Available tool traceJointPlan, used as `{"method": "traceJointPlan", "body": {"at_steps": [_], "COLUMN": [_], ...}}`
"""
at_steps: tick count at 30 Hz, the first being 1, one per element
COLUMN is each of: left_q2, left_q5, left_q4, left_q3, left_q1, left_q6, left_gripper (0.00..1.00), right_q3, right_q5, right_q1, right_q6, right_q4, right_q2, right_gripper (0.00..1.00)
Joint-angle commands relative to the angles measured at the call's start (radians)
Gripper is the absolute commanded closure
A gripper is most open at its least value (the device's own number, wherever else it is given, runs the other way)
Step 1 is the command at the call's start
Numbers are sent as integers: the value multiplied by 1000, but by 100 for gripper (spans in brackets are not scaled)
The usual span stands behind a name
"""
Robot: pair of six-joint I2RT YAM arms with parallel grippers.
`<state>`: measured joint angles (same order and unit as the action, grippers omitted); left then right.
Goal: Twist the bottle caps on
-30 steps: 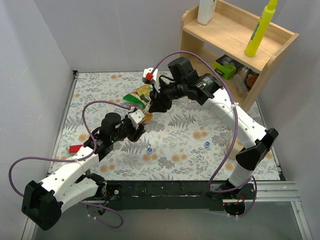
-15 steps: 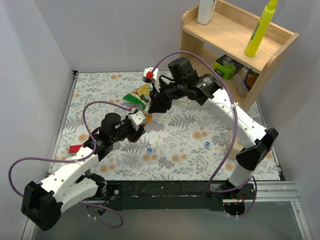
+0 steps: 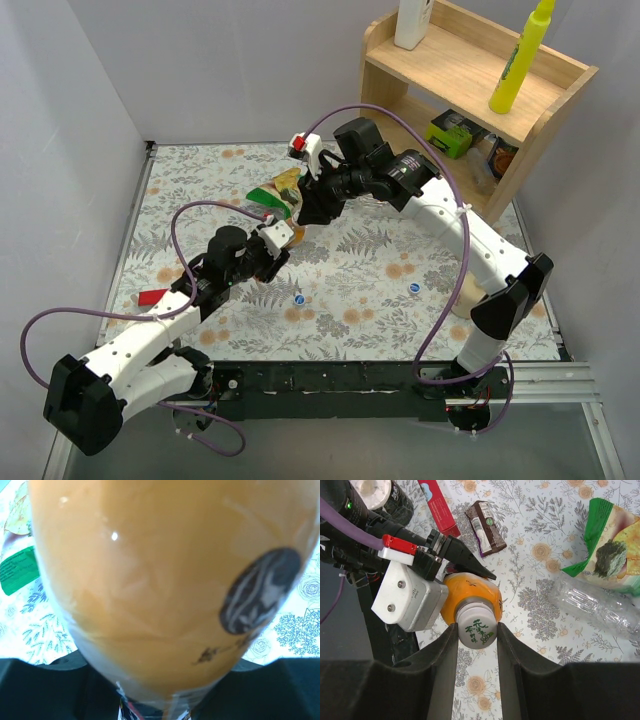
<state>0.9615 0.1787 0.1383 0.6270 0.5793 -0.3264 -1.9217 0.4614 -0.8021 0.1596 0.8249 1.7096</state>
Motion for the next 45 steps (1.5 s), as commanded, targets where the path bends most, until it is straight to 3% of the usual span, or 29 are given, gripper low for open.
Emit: {"method": "traceJointPlan", "body": {"at_steps": [1,11,15,20,23,24,30,37,41,45], "left_q2": [-44,-43,-50,-43,-37,-35,-33,-43,-40,-12], "left_q5": [48,74,84,97,93,93,104,159,246,335], "left_q4": [-272,-237,-217,-197,-190,-190,-189,-106,-19,104], "left_q3": [39,-4,-23,-42,-44,-50,-65,-66,-44,0], "left_q1": [21,21,22,21,21,21,21,19,19,19], "left_q6": [-31,-16,-17,-10,-5,-5,-19,27,108,200], "left_gripper": [100,100,100,100,100,100,100,100,100,100], "right_q3": [36,-2,-7,-17,-30,-37,-62,-54,103,216], "right_q5": [-38,-66,-64,-55,-64,-63,-23,36,5,-29], "right_q1": [-16,-16,-14,-16,-16,-16,-16,6,14,14], "right_q6": [-31,6,14,37,41,50,75,326,539,636], "right_q4": [88,89,91,86,85,85,102,249,263,235], "right_q2": [67,71,62,58,59,58,45,-39,-158,-261], "right_gripper": [88,73,61,54,44,35,10,8,8,8]}}
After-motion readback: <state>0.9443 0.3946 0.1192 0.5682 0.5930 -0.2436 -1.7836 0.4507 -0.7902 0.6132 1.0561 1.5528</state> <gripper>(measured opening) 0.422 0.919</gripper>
